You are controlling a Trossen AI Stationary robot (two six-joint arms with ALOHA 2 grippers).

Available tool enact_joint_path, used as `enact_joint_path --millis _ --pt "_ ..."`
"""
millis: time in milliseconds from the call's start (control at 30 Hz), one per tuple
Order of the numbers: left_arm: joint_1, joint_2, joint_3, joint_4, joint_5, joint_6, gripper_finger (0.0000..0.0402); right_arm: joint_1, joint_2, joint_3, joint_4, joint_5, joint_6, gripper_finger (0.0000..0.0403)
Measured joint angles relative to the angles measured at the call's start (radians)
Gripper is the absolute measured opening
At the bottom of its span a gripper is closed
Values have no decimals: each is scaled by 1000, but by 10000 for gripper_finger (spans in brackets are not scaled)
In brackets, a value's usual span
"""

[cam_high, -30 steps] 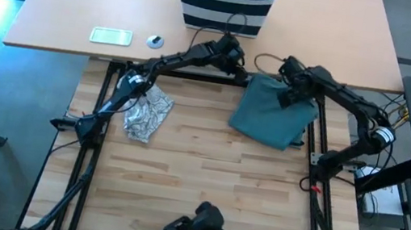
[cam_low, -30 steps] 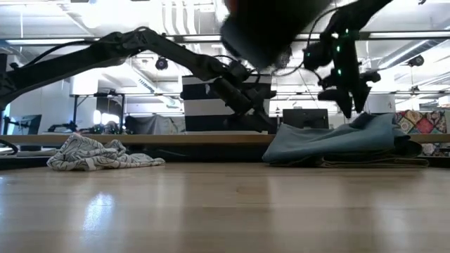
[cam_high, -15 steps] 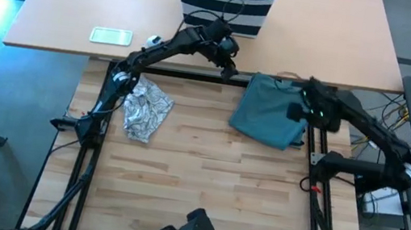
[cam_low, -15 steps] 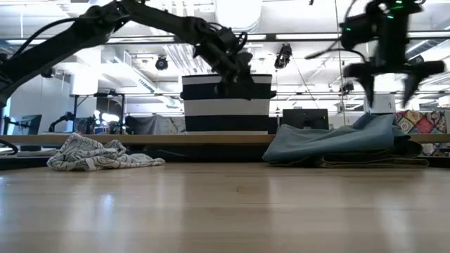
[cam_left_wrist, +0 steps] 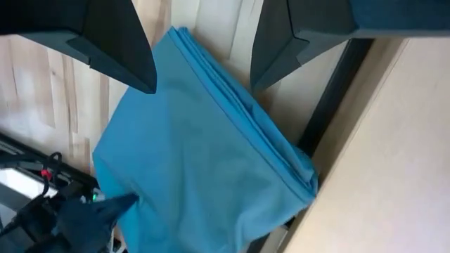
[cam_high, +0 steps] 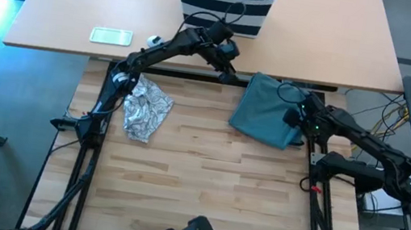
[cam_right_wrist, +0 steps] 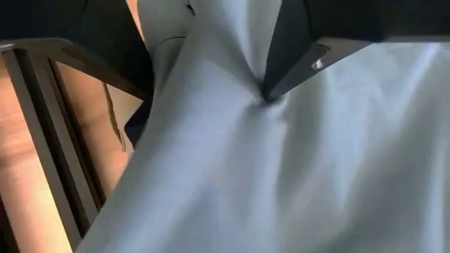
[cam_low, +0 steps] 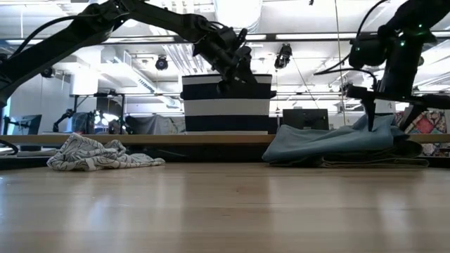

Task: Fold Laundry from Bin
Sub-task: Stack the folded blue pants on top of the folded blue boxer

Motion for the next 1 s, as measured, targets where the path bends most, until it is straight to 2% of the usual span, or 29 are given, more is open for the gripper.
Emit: enact_joint_path --millis 200,400,567,767,1000 --pt "-2 0 -3 -21 0 14 213 2 8 35 1 0 -26 193" --pt "-3 2 -3 -21 0 13 213 14 20 47 -31 -17 -19 98" --pt "-5 2 -3 -20 0 11 213 18 21 116 -88 -13 -66 24" --pt "-6 2 -3 -19 0 11 213 17 61 273 -204 10 -134 15" --pt "-9 2 -3 -24 0 1 213 3 218 434 -416 95 -233 14"
